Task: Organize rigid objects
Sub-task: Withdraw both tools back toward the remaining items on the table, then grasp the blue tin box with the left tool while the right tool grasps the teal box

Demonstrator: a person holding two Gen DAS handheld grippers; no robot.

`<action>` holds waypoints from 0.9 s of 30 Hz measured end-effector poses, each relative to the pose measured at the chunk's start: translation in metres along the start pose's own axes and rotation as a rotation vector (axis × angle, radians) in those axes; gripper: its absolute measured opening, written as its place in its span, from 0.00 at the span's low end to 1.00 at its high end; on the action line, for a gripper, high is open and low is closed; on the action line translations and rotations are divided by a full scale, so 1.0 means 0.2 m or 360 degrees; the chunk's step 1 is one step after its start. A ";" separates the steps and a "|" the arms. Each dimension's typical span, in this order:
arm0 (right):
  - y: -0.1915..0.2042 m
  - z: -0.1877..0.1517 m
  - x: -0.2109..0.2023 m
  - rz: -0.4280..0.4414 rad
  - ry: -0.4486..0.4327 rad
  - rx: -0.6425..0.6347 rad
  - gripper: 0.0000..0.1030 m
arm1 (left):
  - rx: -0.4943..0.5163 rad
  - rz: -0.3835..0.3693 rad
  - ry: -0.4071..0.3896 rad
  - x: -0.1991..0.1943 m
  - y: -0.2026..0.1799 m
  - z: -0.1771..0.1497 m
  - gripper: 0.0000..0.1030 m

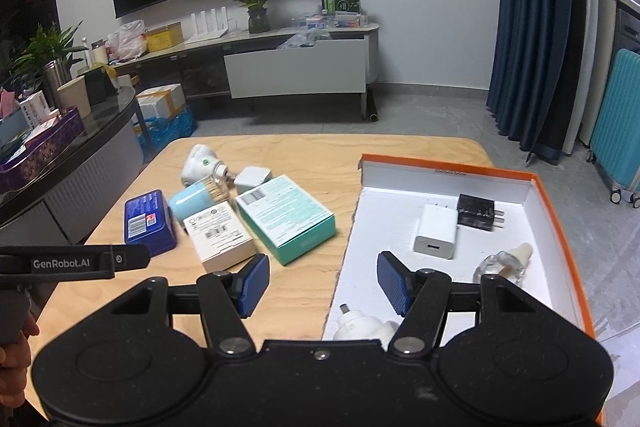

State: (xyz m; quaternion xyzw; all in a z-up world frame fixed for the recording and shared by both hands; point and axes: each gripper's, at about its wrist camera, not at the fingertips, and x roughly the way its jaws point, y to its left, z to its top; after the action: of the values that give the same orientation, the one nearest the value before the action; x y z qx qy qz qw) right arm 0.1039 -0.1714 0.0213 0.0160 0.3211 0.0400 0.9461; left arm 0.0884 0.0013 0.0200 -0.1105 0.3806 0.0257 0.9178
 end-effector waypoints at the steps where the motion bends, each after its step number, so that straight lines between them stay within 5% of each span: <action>1: 0.00 0.00 0.00 0.0003 0.0004 -0.0001 0.71 | -0.0018 0.0021 0.0006 0.01 0.02 0.00 0.89; 16: 0.01 -0.03 0.08 0.0035 0.0056 -0.0004 0.71 | -0.0279 0.0225 0.0007 0.23 0.21 0.17 0.96; 27: -0.02 0.00 0.12 0.0016 0.0065 -0.0032 0.73 | -0.0209 0.0347 0.0036 0.38 0.22 0.22 1.00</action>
State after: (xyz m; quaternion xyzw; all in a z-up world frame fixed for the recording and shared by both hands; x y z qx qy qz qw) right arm 0.1238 -0.1742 0.0069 0.0073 0.3400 0.0482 0.9392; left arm 0.1684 0.0508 -0.0113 -0.1286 0.3983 0.1488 0.8959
